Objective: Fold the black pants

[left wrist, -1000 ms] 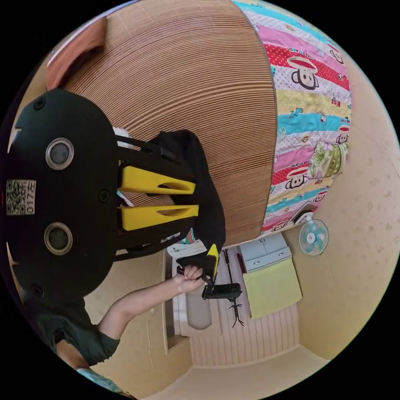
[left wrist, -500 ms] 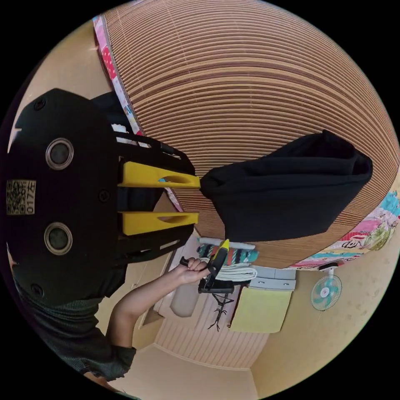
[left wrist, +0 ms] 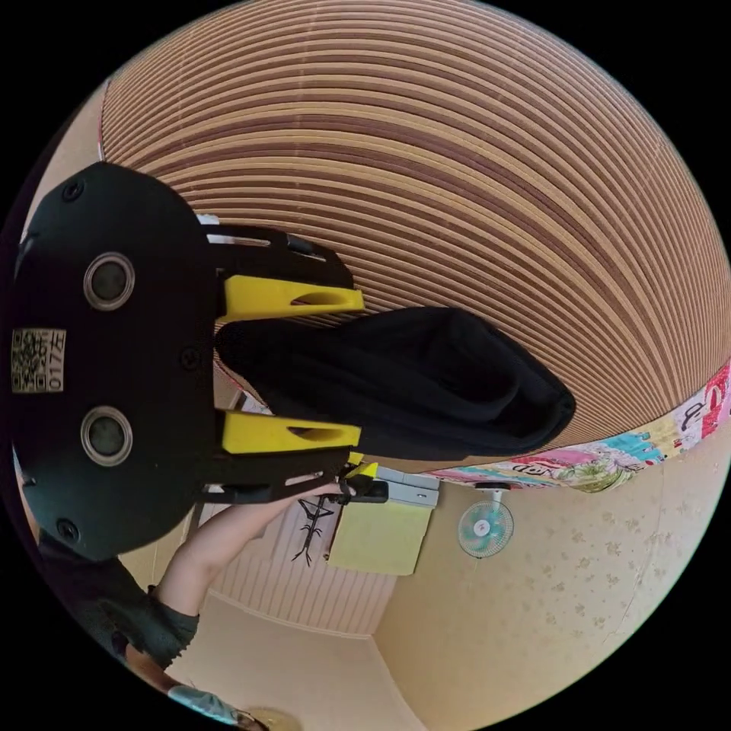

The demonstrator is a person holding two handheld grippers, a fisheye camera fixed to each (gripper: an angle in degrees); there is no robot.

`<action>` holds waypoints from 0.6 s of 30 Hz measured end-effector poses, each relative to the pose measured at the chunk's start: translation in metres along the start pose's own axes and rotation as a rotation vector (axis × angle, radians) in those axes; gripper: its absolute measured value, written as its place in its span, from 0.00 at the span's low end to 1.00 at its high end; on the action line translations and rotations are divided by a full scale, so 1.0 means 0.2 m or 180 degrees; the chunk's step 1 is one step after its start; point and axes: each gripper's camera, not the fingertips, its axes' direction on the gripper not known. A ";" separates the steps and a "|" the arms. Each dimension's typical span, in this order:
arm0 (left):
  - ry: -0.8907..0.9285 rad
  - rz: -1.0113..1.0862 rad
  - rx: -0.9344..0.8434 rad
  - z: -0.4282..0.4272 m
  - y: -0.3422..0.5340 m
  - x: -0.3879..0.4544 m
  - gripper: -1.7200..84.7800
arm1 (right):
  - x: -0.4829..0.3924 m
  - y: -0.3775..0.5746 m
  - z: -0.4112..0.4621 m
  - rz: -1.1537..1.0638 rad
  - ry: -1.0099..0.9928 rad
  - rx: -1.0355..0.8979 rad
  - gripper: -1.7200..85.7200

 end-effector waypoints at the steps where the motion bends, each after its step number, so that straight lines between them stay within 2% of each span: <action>1: 0.0003 0.0100 -0.0141 0.03 -0.04 0.01 0.22 | 0.04 0.00 -0.05 -0.0022 -0.0062 0.0054 0.23; 5: -0.0047 0.0364 -0.0450 0.08 -0.08 0.05 0.20 | 0.19 0.08 -0.20 0.0133 -0.0465 0.0281 0.17; 9: -0.0024 0.0374 -0.0799 0.04 -0.01 0.02 0.15 | 0.27 0.27 -0.25 0.0294 -0.0648 0.0097 0.12; 14: -0.0190 0.0350 -0.0955 -0.24 0.31 -0.08 0.13 | 0.20 0.53 -0.13 0.0310 -0.0731 -0.0247 0.09; 18: -0.0299 0.0225 -0.0925 -0.55 0.57 -0.17 0.13 | 0.10 0.71 0.10 0.0412 -0.1299 -0.0318 0.08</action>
